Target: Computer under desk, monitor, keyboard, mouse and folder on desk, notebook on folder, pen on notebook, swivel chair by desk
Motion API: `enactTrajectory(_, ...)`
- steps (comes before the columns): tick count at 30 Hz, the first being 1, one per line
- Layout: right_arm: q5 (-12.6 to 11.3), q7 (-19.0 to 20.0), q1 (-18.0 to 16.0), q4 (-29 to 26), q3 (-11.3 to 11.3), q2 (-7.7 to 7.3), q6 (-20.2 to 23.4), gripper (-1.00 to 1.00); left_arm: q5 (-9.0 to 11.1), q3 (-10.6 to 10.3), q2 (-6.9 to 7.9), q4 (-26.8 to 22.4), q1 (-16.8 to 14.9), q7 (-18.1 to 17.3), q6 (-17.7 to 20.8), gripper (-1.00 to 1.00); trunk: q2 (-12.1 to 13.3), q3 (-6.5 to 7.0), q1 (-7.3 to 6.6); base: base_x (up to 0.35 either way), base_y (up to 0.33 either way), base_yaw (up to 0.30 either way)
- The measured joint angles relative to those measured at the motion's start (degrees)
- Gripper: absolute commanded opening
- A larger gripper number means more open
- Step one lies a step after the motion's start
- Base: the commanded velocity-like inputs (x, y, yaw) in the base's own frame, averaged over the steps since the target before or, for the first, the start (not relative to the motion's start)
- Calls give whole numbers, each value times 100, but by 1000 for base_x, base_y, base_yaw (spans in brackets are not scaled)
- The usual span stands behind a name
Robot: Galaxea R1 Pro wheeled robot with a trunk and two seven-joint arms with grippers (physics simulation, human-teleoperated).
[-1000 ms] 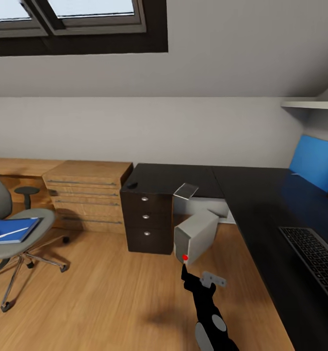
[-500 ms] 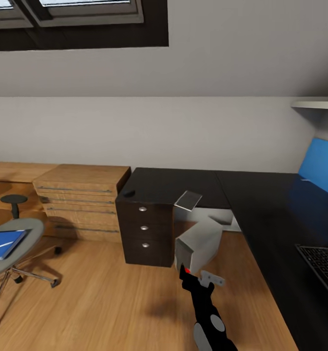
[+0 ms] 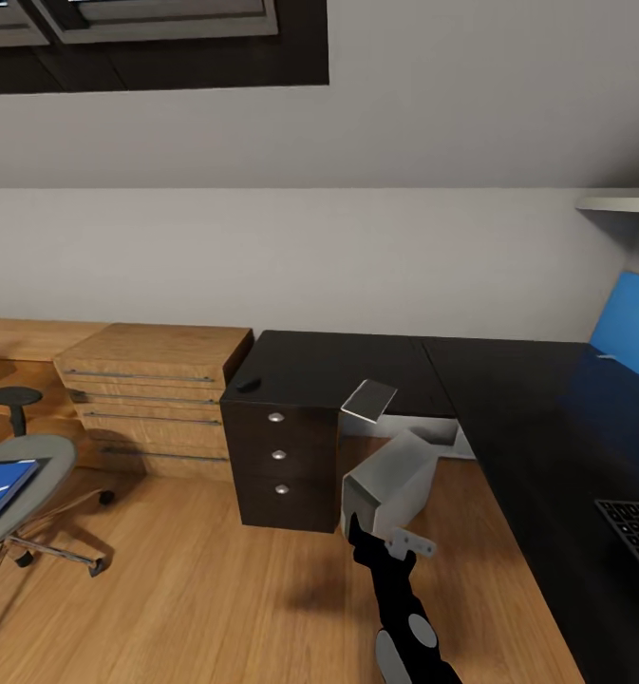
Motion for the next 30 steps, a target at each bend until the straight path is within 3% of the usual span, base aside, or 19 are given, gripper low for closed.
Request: enactTrajectory(30,-2,3,0,-1,-3,0,-2,100,0,0,0,3,0,1,0,100,0,0,0,0,0,0)
